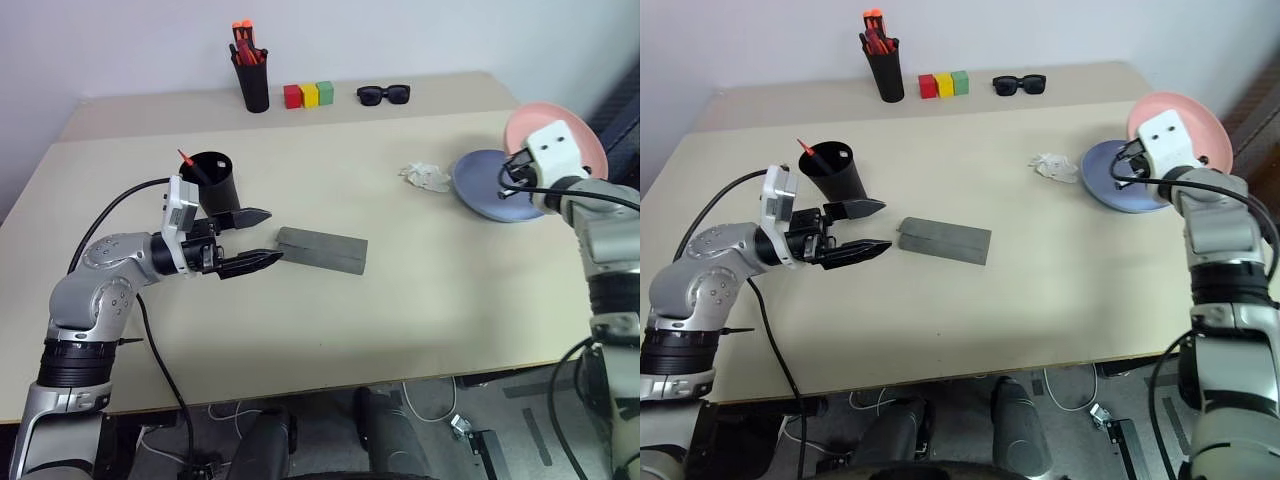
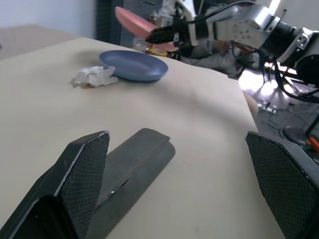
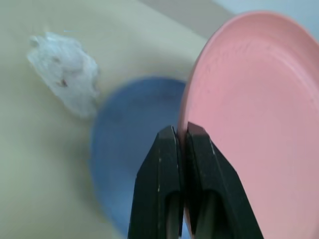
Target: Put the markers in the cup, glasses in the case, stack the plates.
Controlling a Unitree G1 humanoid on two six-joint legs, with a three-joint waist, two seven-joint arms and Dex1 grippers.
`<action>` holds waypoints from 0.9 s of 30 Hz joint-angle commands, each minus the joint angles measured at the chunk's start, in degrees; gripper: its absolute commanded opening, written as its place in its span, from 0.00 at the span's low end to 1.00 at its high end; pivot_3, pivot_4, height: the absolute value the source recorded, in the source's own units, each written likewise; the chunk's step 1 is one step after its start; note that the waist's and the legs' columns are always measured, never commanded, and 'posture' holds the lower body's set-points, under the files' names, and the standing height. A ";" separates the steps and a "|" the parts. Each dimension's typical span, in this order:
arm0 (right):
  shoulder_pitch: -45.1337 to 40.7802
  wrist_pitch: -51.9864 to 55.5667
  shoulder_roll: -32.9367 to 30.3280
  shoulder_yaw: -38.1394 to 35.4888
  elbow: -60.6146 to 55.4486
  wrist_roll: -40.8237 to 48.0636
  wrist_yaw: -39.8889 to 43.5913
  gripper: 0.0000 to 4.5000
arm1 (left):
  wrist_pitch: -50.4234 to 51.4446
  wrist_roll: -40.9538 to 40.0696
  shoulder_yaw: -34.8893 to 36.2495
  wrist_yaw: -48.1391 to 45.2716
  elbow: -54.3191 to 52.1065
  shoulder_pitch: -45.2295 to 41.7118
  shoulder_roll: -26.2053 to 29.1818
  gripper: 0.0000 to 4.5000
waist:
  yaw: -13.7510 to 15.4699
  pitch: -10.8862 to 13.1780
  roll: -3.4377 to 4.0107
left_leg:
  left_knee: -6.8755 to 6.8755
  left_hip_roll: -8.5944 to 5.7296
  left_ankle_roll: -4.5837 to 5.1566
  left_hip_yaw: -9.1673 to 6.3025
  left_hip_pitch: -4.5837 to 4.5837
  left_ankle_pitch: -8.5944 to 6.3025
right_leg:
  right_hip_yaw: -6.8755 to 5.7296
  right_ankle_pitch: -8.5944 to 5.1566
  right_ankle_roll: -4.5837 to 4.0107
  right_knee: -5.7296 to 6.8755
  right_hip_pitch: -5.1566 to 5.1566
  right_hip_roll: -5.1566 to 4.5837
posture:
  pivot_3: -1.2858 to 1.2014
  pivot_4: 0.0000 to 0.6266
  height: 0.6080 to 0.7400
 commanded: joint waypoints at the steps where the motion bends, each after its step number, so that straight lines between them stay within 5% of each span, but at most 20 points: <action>1: -3.30 -4.99 0.43 2.21 9.24 -2.97 1.77 0.01 | 0.44 -1.40 3.36 1.60 -4.32 2.19 1.27 1.00 | 0.11 0.00 0.00 | 0.00 -0.01 0.00 -0.02 -0.02 0.00 | 0.00 0.00 0.00 -0.01 0.00 -0.02 | 0.52 0.24 1.00; 3: -4.27 -5.73 0.79 2.73 12.67 -3.58 2.05 0.01 | 0.76 -1.86 4.44 2.39 -5.93 3.90 1.56 1.00 | 0.20 0.01 0.01 | -0.02 -0.01 0.02 -0.03 -0.04 -0.01 | 0.00 0.00 0.00 -0.02 -0.02 -0.02 | 0.52 0.24 1.00; 6: -5.51 -7.21 1.88 2.60 14.89 -3.06 3.58 0.21 | 1.35 -2.46 5.86 3.42 -8.44 6.74 2.01 1.00 | -0.03 0.02 0.02 | -0.02 -0.02 0.03 -0.03 -0.05 -0.02 | 0.00 0.00 0.00 0.00 -0.05 -0.02 | 0.52 0.24 1.00; 12: -9.90 -10.88 4.18 -0.63 17.12 -0.24 2.18 0.86 | 1.80 -3.07 6.32 4.41 -9.43 7.43 2.05 1.00 | -0.42 0.01 0.02 | -0.02 0.02 0.03 0.01 0.08 -0.02 | 0.01 0.00 -0.01 0.09 -0.03 0.03 | 0.52 0.24 1.00; 17: -13.21 -12.57 7.90 -4.83 18.25 3.96 2.33 0.86 | 1.02 -2.57 5.58 4.11 -8.16 6.17 1.84 1.00 | -0.64 0.02 0.03 | -0.02 0.02 0.02 -0.01 0.06 -0.01 | 0.01 0.00 -0.01 0.09 -0.04 0.03 | 0.52 0.24 1.00; 27: -16.95 -21.47 15.68 -0.24 32.60 -2.98 -4.39 0.86 | 0.48 -2.29 6.11 3.19 -8.01 6.52 2.86 1.00 | -0.60 0.02 0.03 | -0.02 0.00 0.01 -0.04 0.03 -0.01 | 0.01 0.01 -0.02 0.09 -0.06 0.02 | 0.52 0.24 1.00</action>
